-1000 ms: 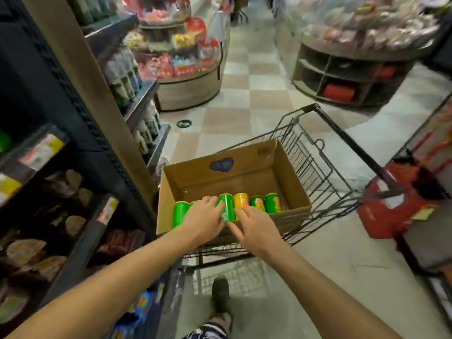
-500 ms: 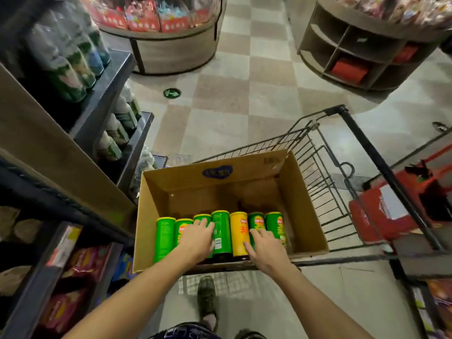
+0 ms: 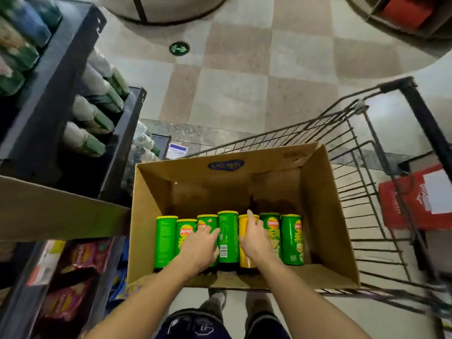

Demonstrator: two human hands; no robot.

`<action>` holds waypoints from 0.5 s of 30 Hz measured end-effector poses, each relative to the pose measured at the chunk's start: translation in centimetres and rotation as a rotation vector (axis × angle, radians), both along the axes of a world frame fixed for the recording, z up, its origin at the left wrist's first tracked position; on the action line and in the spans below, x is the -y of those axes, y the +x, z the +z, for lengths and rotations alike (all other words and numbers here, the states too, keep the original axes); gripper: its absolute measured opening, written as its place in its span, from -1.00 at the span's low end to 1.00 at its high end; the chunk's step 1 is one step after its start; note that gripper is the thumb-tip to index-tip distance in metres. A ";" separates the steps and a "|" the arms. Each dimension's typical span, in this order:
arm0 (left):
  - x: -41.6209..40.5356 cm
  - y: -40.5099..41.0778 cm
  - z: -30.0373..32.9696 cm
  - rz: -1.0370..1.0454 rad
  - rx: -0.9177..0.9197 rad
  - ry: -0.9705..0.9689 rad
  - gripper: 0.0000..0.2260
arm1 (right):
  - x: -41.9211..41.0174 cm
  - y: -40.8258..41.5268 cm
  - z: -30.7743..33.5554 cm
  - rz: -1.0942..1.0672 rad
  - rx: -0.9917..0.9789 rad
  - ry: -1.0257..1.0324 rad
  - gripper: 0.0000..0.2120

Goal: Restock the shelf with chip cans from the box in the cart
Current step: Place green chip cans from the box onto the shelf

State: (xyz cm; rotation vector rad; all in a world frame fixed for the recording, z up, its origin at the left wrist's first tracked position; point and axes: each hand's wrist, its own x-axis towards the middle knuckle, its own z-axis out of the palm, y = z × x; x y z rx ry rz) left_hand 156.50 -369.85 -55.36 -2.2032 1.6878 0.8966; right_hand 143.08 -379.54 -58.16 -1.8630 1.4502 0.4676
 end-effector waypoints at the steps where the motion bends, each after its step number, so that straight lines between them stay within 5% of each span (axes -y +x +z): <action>1: 0.1 -0.1 -0.1 0.022 0.004 0.004 -0.51 | 0.2 0.4 -0.7 -0.010 -0.018 0.023 -0.23; 7: 1.1 -1.0 -0.9 0.156 -0.053 0.060 -0.50 | 1.0 0.4 -3.7 -0.019 -0.063 0.082 -0.04; 15: 3.7 -1.1 -2.5 0.337 -0.152 0.122 -0.42 | 3.5 -1.7 -3.6 -0.093 0.100 0.200 -0.09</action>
